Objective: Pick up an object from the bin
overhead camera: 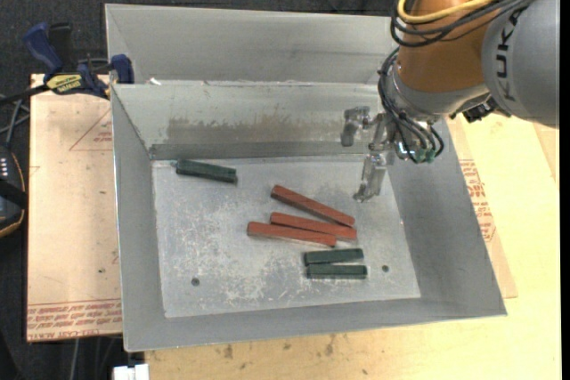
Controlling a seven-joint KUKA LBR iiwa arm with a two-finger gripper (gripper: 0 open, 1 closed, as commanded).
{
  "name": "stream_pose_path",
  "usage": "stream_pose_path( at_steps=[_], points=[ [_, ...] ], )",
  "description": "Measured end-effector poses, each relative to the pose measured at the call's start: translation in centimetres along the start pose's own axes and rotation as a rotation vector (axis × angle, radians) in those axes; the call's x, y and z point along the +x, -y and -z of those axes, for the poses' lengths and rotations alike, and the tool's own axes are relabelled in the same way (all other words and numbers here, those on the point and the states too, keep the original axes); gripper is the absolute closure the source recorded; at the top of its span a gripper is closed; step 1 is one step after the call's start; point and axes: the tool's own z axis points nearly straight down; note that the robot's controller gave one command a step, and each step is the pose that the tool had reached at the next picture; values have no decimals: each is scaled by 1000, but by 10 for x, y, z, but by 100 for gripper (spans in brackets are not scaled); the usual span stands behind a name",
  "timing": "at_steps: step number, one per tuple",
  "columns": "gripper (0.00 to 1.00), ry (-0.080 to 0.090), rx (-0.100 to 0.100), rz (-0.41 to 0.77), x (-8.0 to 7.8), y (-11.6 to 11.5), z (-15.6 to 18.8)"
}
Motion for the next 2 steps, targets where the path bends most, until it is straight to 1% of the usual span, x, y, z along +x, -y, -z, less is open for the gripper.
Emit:
stream_pose_path(
  at_steps=[1,2],
  points=[
    [0,8,0,0,-2,0,5],
    [0,16,1,22,4,6,-35]
  ],
)
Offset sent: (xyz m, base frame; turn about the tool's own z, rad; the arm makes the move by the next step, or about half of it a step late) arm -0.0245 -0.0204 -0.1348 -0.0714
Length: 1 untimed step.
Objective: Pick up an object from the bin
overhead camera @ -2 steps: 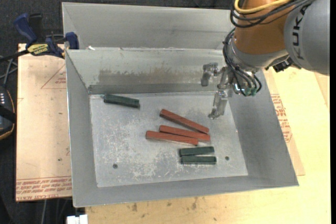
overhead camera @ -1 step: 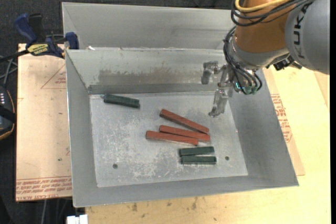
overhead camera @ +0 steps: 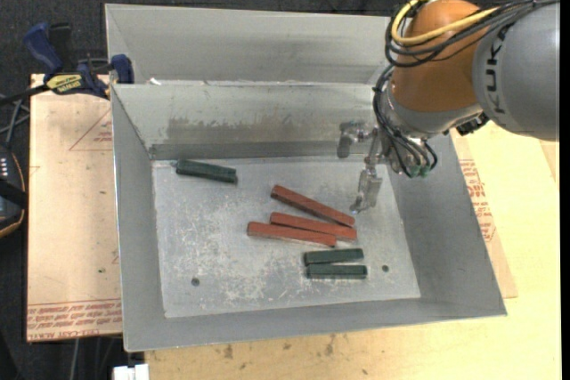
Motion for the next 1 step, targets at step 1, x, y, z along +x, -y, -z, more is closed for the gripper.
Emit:
stream_pose_path(
  at_steps=[1],
  points=[
    [0,-10,0,52,57,-21,-48]
  ],
)
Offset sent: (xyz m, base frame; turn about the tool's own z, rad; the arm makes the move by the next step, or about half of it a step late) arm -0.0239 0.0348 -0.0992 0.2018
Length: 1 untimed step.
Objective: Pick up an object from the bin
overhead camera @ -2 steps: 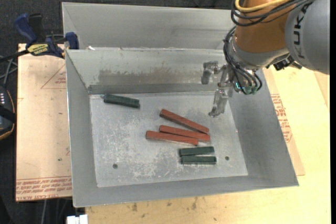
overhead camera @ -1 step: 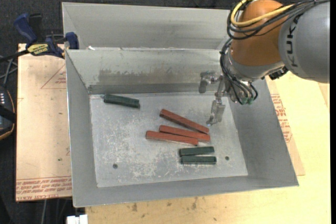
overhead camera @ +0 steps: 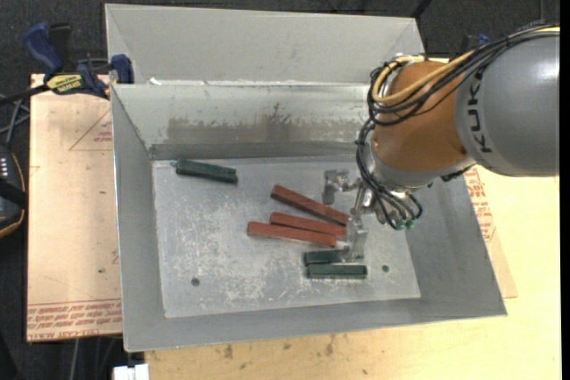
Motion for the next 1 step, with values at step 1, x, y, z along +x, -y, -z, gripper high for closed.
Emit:
stream_pose_path(
  at_steps=[1],
  points=[
    [100,14,0,-253,-38,-12,-46]
  ],
)
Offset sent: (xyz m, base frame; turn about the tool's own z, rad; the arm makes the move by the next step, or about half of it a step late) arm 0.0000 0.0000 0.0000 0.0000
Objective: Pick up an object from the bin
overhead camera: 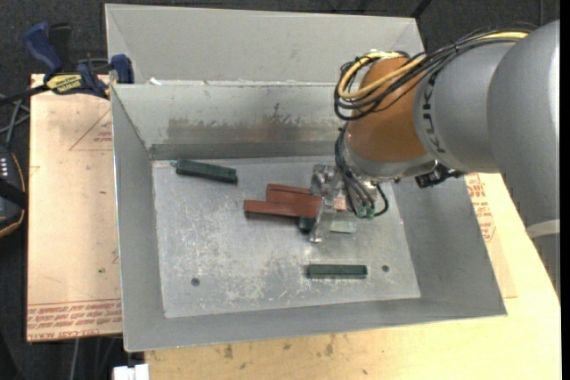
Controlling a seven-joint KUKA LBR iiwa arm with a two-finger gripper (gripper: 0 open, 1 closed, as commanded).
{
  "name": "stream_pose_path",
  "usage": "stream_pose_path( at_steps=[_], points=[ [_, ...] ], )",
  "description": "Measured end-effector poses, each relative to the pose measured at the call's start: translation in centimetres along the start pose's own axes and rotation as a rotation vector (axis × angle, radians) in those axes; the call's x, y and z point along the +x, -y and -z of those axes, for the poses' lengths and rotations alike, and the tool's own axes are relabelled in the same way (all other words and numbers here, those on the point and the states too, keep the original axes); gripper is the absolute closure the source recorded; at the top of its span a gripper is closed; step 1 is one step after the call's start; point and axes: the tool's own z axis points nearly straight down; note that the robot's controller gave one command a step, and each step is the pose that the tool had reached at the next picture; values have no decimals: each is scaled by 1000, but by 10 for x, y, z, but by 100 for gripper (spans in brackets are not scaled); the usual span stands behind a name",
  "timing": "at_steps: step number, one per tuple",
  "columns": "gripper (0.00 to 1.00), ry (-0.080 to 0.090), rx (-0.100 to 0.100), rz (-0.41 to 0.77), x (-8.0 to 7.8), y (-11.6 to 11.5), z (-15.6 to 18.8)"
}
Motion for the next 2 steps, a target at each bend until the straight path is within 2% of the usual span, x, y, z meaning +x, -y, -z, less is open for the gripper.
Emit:
stream_pose_path(
  at_steps=[1,2],
  points=[
    [100,0,0,1,0,0,0],
    [100,-8,1,-40,-25,-34,161]
  ],
)
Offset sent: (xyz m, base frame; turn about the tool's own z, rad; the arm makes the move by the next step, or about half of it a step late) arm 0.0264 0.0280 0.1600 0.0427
